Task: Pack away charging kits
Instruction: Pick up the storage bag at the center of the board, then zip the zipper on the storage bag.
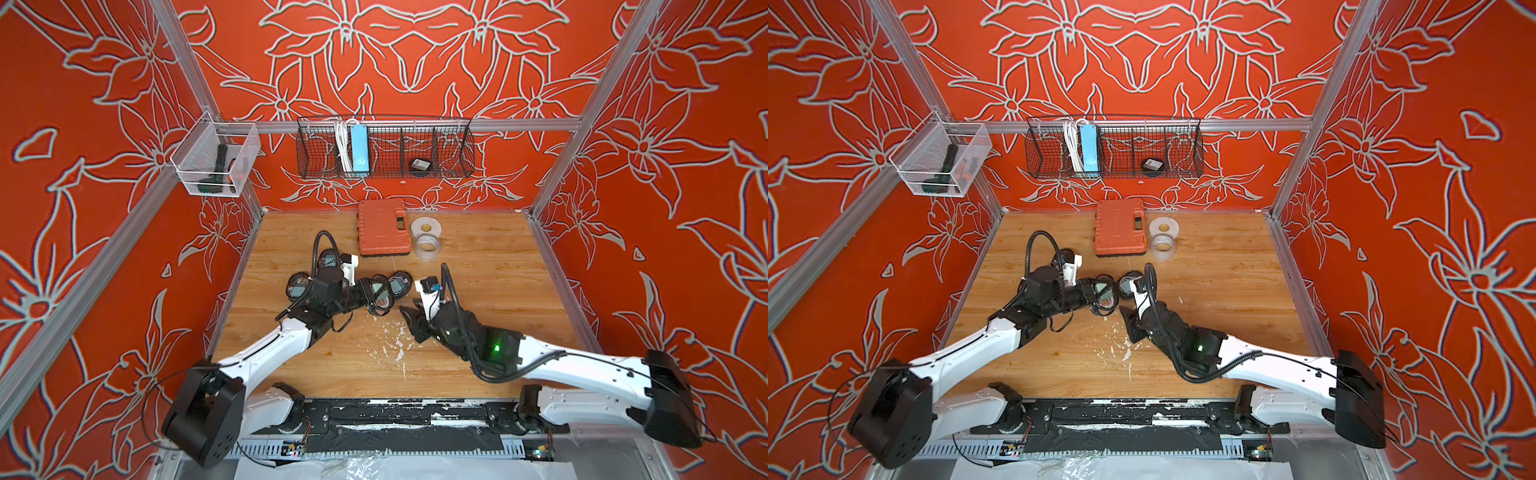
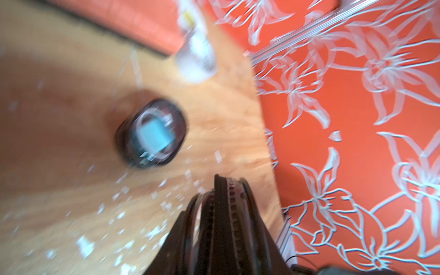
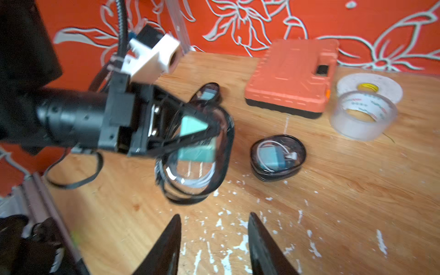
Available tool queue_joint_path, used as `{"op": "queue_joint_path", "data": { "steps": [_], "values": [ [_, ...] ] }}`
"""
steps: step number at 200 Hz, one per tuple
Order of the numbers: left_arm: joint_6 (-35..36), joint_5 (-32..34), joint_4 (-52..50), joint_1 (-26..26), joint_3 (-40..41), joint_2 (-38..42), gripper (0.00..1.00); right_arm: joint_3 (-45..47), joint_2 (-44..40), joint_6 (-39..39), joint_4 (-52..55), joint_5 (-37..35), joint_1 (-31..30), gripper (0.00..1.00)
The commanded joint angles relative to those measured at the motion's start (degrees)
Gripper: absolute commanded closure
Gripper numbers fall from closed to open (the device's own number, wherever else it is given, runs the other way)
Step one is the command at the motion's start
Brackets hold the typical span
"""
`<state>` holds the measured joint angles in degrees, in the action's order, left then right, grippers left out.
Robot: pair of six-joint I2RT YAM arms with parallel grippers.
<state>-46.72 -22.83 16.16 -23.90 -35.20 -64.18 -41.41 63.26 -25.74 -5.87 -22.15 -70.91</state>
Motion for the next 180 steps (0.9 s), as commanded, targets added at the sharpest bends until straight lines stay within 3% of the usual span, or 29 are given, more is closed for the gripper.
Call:
{"op": "queue_joint_path", "data": {
  "steps": [1,46,87,136,180],
  "values": [
    [2.45,3.97,3.32,-1.45,-2.27,8.11,1.00,1.61,-0.52,10.32,-10.18,-7.43,-5.96,0.55],
    [8.07,11.90,10.93,-5.51,2.20,28.82,1.00,1.42,3.22,19.29,-23.65,-11.45,-13.33,0.63],
    [13.56,12.46,17.04,-5.81,7.12,42.15,1.00,0.25,6.35,22.56,-33.06,-1.91,-13.98,0.66],
    [16.68,8.78,17.75,-5.81,6.89,43.43,1.00,-6.40,12.05,24.90,-33.71,1.83,-16.07,0.66],
    [18.93,6.79,17.50,-5.81,6.70,41.70,1.00,-8.61,15.19,24.29,-35.31,-1.56,-17.13,0.65]
  ]
}}
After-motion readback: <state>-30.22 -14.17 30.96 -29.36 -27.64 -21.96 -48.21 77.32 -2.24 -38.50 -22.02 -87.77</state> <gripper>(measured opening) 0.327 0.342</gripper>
